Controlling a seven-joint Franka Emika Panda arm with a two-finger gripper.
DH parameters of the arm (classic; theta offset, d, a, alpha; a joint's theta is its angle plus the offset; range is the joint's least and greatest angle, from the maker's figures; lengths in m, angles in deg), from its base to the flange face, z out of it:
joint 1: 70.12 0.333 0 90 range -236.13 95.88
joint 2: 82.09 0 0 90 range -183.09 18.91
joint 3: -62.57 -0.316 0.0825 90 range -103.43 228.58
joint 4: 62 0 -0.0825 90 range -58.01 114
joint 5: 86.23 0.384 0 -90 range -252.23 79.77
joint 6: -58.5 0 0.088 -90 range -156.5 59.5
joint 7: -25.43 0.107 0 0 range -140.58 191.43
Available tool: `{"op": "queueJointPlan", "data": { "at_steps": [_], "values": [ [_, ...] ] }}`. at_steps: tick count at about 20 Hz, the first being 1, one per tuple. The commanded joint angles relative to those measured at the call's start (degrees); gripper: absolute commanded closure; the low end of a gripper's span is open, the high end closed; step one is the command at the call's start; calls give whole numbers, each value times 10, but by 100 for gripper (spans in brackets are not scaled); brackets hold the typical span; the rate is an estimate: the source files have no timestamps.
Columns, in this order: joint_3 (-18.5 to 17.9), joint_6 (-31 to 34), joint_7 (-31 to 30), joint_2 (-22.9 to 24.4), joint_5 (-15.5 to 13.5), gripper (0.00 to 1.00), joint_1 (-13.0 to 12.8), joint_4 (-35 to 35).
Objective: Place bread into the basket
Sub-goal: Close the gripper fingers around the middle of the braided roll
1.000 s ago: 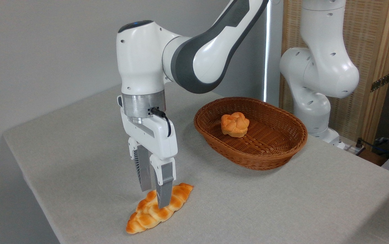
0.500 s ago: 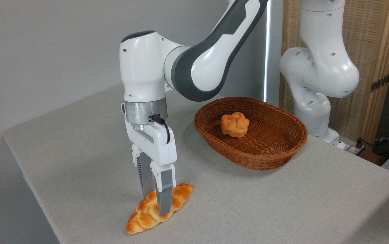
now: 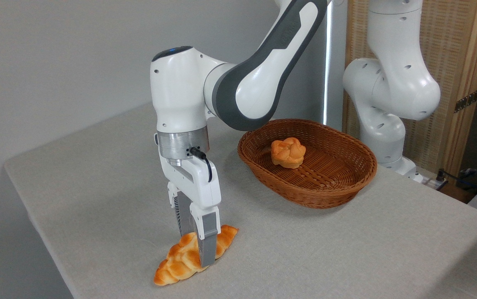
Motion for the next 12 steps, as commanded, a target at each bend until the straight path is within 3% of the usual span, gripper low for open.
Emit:
{"op": "queueJointPlan", "data": {
  "at_steps": [1, 2, 5, 12],
  "values": [
    [-2, -13, 10, 3, 10, 44, -2, 11],
    [-1, -13, 10, 3, 9, 56, -3, 11],
    [3, -13, 10, 3, 8, 72, -3, 11],
    [4, -13, 10, 3, 8, 72, -3, 11]
  ]
}}
